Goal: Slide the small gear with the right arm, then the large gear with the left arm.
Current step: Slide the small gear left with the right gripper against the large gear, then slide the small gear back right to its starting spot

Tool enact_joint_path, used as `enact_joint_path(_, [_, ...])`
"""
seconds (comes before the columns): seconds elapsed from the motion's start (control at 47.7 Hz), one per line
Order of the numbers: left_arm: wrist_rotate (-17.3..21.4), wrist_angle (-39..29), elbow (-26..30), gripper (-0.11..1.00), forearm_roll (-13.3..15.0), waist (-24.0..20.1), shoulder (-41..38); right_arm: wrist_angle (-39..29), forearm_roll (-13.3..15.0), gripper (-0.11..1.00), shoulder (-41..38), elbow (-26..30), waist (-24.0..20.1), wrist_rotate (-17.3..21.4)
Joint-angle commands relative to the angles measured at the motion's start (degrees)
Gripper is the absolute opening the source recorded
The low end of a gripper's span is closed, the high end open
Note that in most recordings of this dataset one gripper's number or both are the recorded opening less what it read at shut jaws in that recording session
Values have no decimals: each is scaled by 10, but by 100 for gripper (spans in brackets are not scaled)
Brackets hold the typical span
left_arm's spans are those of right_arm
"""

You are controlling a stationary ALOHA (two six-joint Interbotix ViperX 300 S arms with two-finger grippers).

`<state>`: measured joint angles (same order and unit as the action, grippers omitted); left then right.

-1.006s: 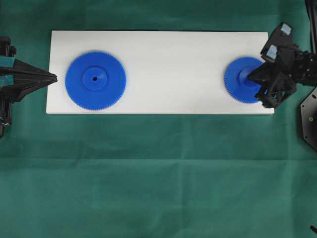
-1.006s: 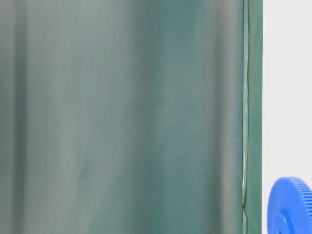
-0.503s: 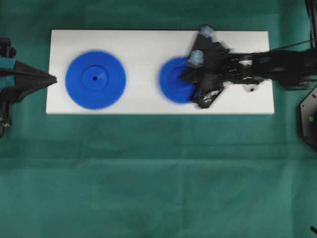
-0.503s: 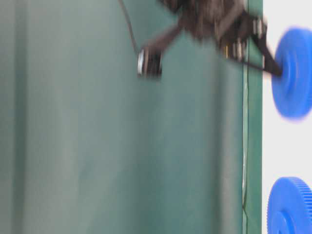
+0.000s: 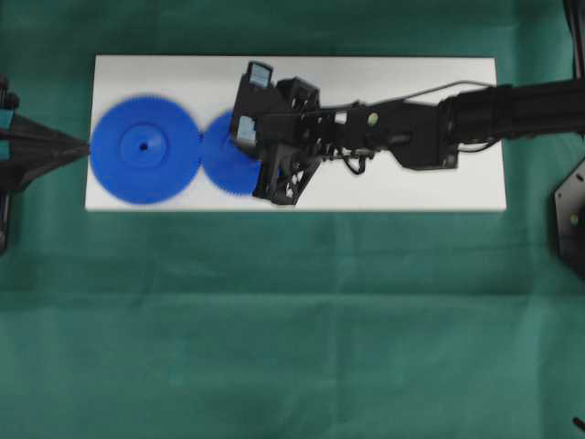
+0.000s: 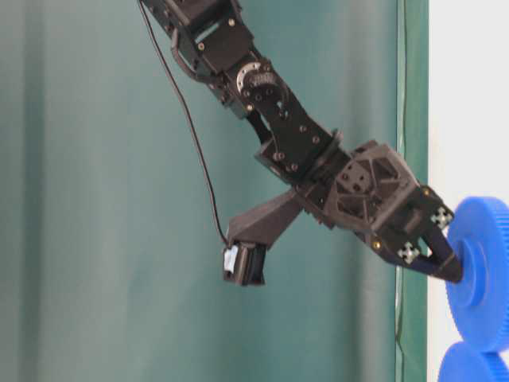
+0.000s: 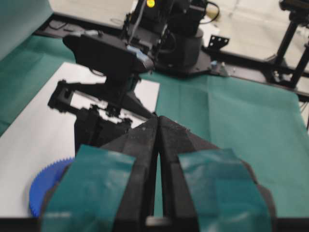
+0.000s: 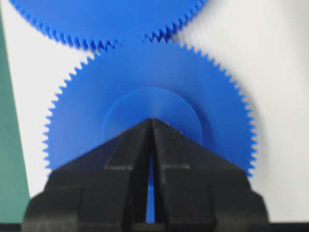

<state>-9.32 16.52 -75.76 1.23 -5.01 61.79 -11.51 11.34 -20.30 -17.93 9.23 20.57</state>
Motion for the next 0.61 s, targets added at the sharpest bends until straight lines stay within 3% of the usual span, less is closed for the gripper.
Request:
enact_joint_path(0.0, [0,1,7,0,1,1,1,-9,2,50,2,4,-10,0])
enact_joint_path(0.587, [-3,-2,7,0,1,0,-3,-22,3,50,9,-6,-10,2])
